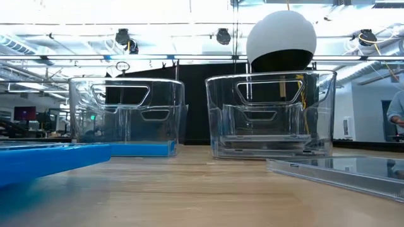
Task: Pick & place jewel cases by type
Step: Put the blue CD case into the left transparent bin
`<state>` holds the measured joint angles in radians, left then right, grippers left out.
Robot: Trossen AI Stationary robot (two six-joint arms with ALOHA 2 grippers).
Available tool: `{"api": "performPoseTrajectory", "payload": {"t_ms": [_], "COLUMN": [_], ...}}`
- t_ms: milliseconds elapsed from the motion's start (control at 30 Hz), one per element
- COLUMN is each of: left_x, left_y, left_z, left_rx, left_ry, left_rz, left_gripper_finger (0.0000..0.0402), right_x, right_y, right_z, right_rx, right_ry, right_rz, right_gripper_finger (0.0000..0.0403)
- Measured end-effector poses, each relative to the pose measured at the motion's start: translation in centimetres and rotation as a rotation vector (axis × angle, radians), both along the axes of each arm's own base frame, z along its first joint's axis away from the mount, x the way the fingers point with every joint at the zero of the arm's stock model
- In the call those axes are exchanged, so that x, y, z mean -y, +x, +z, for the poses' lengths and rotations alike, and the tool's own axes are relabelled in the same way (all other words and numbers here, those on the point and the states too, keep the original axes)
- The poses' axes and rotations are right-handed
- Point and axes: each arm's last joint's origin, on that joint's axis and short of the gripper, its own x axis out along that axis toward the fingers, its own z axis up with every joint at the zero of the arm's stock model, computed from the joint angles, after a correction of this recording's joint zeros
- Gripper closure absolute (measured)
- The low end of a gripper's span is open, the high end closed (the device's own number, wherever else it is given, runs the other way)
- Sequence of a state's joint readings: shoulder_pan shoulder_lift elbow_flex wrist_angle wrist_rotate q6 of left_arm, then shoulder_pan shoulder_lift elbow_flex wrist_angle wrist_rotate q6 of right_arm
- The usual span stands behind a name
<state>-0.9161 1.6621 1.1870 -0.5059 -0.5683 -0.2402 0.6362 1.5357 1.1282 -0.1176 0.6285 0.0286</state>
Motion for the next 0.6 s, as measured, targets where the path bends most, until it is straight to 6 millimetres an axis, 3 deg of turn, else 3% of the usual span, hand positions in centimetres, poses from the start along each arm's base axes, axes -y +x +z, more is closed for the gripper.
{"api": "performPoseTrajectory", "payload": {"t_ms": [133, 267, 367, 600], "left_x": [2.4, 5.5, 7.6, 10.9], "left_y": [-1.8, -3.2, -2.2, -0.5], "left_z": [-1.9, -3.3, -3.8, -4.9], "left_rx": [-0.032, 0.038, 0.066, -0.137], "left_ry": [0.025, 0.055, 0.005, -0.011], "left_rz": [-0.071, -0.192, -0.149, -0.143], "left_gripper_finger": [0.0325, 0.0325, 0.0325, 0.0302], "right_x": [-3.4, -5.0, -4.9, -2.7], "right_y": [0.9, 2.6, 4.4, 6.9], "right_z": [-1.9, -4.0, -5.5, -7.7], "right_rx": [0.093, 0.191, 0.248, 0.223], "right_ry": [-0.023, -0.011, -0.019, 0.05], "right_rz": [0.083, 0.11, 0.12, 0.085], "right_gripper_finger": [0.0403, 0.0403, 0.0403, 0.0403]}}
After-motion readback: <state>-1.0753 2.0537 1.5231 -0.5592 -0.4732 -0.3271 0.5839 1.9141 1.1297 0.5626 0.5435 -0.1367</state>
